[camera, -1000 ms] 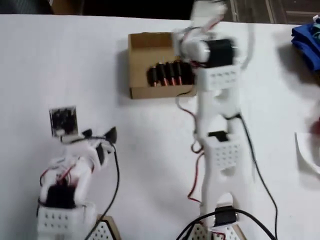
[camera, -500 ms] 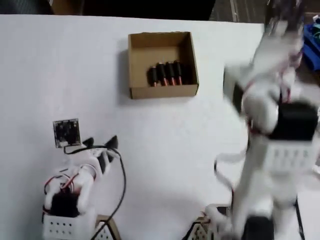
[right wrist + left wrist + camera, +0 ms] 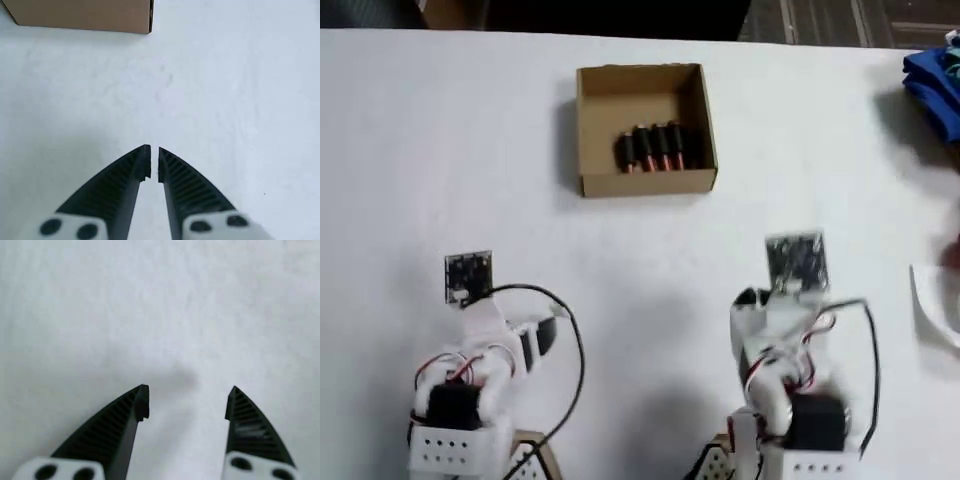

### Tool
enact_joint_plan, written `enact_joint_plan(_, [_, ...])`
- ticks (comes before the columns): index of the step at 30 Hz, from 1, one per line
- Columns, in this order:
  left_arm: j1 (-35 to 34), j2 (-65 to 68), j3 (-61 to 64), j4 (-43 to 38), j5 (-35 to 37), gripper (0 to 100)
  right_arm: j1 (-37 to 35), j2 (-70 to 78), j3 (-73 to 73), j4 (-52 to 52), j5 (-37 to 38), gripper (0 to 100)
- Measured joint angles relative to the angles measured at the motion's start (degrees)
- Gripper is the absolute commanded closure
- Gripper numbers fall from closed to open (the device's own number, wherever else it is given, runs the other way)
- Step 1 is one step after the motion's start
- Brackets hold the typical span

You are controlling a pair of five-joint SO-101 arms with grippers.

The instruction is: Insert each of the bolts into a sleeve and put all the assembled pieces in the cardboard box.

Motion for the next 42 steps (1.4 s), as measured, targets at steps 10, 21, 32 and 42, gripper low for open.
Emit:
enact_joint_plan(10, [0.00,0.00,0.00,0.00,-1.41,73,-0.09,-0.35,8.26,-1.93,-2.81,97.8])
enact_joint_plan(21, [-5.54,0.00,0.09,0.00,-16.26,74,14.15,-3.78,19.96,-1.67,-7.56,97.8])
enact_joint_plan(32, [-6.59,0.00,0.09,0.00,-16.62,74,12.84,-3.52,20.31,-1.67,-6.51,97.8])
enact_joint_plan(42, [-6.59,0.00,0.09,0.00,-16.62,74,12.75,-3.52,20.31,-1.67,-6.51,97.8])
